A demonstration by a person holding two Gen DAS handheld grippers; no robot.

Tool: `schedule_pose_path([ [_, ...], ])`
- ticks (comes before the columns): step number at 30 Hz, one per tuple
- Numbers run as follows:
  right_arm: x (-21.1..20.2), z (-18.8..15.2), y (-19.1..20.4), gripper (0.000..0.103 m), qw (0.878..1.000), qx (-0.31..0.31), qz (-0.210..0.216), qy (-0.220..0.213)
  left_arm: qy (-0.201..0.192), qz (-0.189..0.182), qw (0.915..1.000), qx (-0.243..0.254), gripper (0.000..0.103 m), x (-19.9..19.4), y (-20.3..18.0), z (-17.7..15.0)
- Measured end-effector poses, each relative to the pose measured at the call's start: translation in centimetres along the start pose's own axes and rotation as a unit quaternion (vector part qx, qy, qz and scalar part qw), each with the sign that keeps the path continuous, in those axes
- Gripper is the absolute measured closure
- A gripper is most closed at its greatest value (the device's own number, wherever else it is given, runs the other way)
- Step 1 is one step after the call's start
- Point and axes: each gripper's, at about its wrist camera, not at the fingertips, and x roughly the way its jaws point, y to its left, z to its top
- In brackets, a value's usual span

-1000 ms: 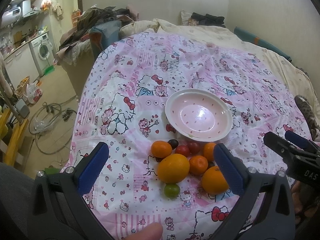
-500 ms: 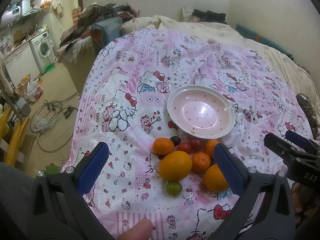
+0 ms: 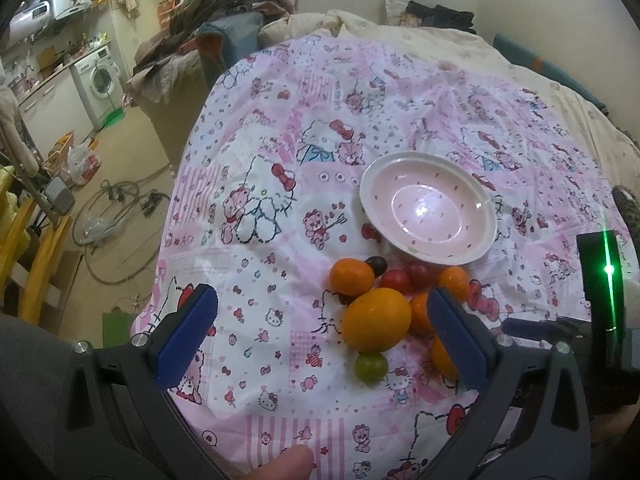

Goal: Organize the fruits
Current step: 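Grasp an orange from the pile with the left tool while the right tool grasps another orange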

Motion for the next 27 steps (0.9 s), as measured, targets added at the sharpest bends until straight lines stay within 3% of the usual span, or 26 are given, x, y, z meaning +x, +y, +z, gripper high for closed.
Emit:
schedule_pose_path([
  [3, 0.5, 0.1, 0.7, 0.04, 1.0, -0.014, 0.025, 0.006, 0.011, 0.002, 0.9999, -0.006, 0.0, 0.4, 0.3, -0.1],
  [8, 0.2, 0.0, 1.3, 0.045, 0.999, -0.03, 0.022, 0.0, 0.018, 0.005, 0.9998, -0.009, 0.0, 0.7, 0.5, -0.2],
  [18, -3.6, -0.5, -1.0, 0.046, 0.996, 0.013, 0.066, -0.063, 0.034, 0.012, 0.9992, -0.017, 0.0, 1.5, 1.3, -0.3],
  [27, -5.8, -0.9, -3.2, 0.046, 0.991, 0.066, 0.078, -0.088, 0.125, -0.011, 0.9917, -0.026, 0.0, 4.8, 1.1, -1.2],
])
